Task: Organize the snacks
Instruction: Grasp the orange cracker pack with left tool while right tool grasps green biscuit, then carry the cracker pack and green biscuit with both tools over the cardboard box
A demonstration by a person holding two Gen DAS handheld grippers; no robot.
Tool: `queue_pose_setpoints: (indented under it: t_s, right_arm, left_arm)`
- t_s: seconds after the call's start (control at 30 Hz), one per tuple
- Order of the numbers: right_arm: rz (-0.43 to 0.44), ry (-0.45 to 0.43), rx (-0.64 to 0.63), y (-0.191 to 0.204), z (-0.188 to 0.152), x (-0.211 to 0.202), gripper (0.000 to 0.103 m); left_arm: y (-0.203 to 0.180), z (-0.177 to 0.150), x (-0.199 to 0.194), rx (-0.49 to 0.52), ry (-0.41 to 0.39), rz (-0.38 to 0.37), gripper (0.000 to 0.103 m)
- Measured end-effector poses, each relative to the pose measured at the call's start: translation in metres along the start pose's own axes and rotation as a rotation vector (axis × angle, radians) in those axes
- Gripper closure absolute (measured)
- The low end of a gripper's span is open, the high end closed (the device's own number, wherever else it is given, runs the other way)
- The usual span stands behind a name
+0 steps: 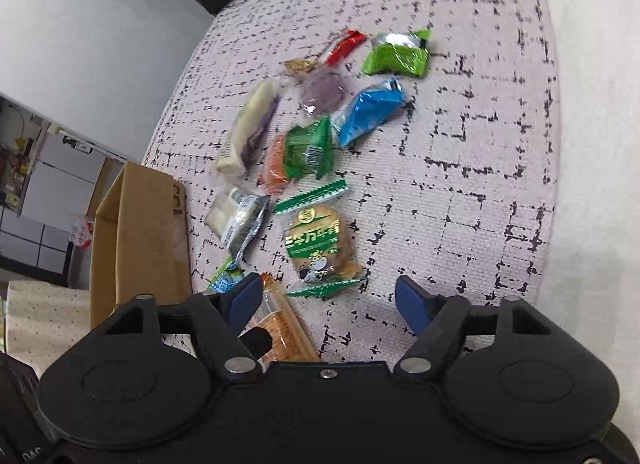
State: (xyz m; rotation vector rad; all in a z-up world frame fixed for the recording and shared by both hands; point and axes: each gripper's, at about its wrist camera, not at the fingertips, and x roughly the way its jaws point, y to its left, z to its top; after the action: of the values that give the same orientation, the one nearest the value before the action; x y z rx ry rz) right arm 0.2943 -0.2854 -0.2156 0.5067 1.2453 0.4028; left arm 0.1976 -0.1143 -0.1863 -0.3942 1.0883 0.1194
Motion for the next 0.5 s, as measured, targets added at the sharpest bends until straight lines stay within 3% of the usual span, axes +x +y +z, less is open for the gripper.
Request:
queue_pose_setpoints:
  t_s: [0.27,0.47,0.5]
  right_arm:
    - [0.015,0.024,0.017,-0.009,0.010,0.018,0.034]
    - [0.008,0.048,-0.004,-0.007,0.016,0.033,0.033]
    - [0.002,0.051,-0.012,-0.006,0.016,0.035,0.033]
  left_arm:
    - [-0.004,0.003,0.027,-0.065,0.042,-0.004,0.045]
    - [-0.004,0.002,0.043,-0.142,0.074,0.022,0.069]
    - [-0.004,0.003,0.043,-0.147,0.071,0.023,0.069]
